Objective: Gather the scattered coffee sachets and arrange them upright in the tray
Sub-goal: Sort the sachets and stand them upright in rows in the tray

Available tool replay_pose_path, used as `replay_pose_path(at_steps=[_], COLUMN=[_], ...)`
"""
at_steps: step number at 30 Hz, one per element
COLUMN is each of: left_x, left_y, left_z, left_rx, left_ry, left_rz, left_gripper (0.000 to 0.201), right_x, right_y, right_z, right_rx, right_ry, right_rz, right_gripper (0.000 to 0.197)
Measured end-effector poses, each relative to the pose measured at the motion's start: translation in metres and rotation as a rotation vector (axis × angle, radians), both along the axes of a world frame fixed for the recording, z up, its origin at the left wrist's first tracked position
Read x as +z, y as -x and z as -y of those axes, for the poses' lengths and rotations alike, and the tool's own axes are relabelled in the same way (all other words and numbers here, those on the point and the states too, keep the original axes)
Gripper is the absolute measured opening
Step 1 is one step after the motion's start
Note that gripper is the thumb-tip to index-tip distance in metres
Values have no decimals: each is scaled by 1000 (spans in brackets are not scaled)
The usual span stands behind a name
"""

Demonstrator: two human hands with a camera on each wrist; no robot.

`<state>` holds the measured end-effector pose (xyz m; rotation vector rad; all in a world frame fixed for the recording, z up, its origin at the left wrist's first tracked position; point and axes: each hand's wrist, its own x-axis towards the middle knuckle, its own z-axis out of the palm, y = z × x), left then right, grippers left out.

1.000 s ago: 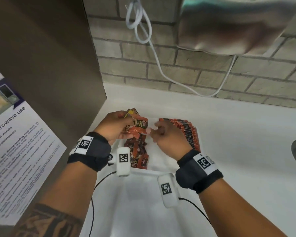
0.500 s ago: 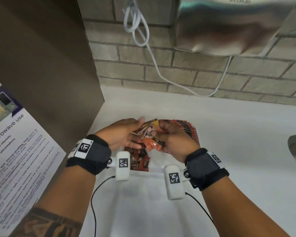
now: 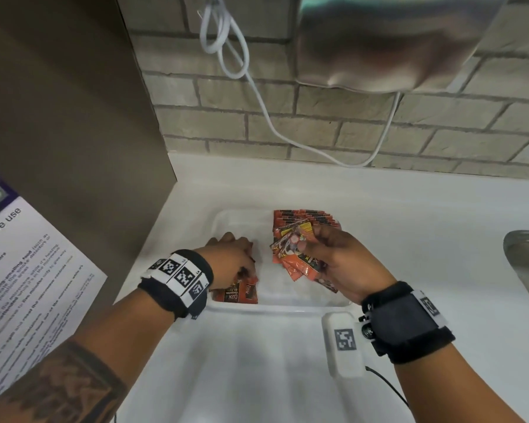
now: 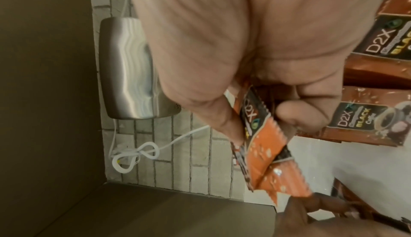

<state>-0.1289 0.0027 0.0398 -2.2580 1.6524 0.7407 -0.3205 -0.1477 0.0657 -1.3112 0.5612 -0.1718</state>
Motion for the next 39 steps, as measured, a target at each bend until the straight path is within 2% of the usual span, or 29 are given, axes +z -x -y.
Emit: replay_pose_path(at_steps=[4,7,12,20,25,30,33,36,39], left_x=[9,17,35,59,66,69,76,69,48], left_y=[-5,-3,0,-11,-13,-16,-18,-17,-6], left_z=[1,2,0,-8,-10,-17,-21,-21,-19], left_rx=[-72,-64,-10,72,138,290,276,391,625], left_ry=[72,95,52,132,169,242,309,443,611], left_rz=[94,108,133,-58,-97,-261,-210,-342,-666], left_gripper=[42,30,24,21,23,26,21,18,8], right_x=[-4,-6,-10,-21,-29,-27,-27,-26,-16], right_y=[2,2,-2,-7,-6,8,12,5,-6], right_z=[-3,-6,-13,-17,-13,-4,-4,-12,-17], right_rx=[20,30,44,2,-77,-54,-48,-70,-66], right_ry=[19,41,53,87,102,-45,-98,-120,-179], right_rz=[-6,-30,-54,-96,-168,-178,-131,-56,28], right_gripper=[36,33,27,27,20,22,25,35,20])
